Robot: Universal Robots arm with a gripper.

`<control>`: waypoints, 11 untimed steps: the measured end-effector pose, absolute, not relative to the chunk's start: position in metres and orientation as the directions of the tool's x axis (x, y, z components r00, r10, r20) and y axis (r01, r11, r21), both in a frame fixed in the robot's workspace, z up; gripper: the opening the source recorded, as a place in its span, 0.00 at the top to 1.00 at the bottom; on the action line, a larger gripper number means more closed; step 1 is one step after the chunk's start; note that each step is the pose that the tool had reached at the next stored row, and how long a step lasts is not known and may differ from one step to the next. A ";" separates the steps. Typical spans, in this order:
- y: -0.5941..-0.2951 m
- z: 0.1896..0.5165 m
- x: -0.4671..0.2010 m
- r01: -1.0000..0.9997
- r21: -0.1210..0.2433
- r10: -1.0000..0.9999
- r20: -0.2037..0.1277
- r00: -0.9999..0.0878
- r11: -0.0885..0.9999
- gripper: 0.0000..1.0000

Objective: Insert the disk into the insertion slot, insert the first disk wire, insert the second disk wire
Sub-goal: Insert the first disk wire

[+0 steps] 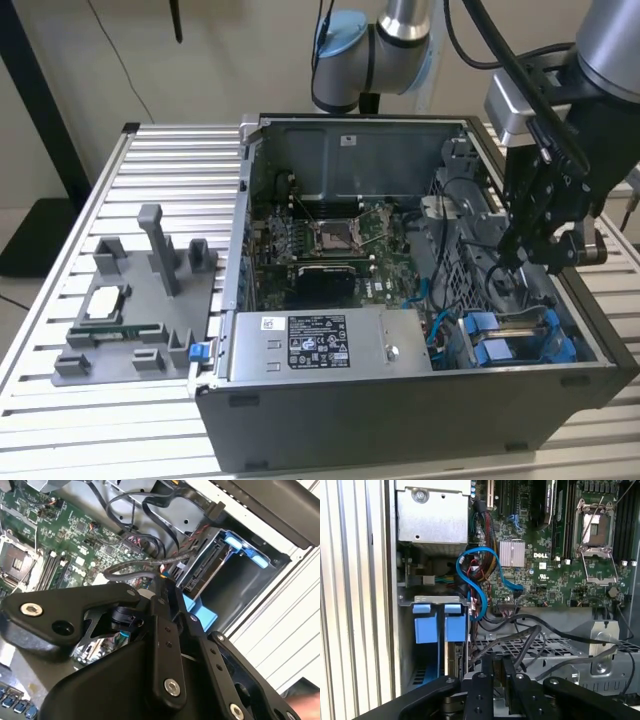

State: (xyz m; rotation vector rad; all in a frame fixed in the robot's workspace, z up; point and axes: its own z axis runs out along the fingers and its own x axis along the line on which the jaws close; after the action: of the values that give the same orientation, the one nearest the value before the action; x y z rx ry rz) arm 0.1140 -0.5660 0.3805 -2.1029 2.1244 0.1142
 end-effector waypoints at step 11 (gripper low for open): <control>-0.576 0.379 0.124 -0.999 -0.041 -0.992 -0.129 -0.007 0.013 1.00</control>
State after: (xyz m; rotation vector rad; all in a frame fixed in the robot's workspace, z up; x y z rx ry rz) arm 0.1235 -0.5755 0.3792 -2.1240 2.1459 0.0939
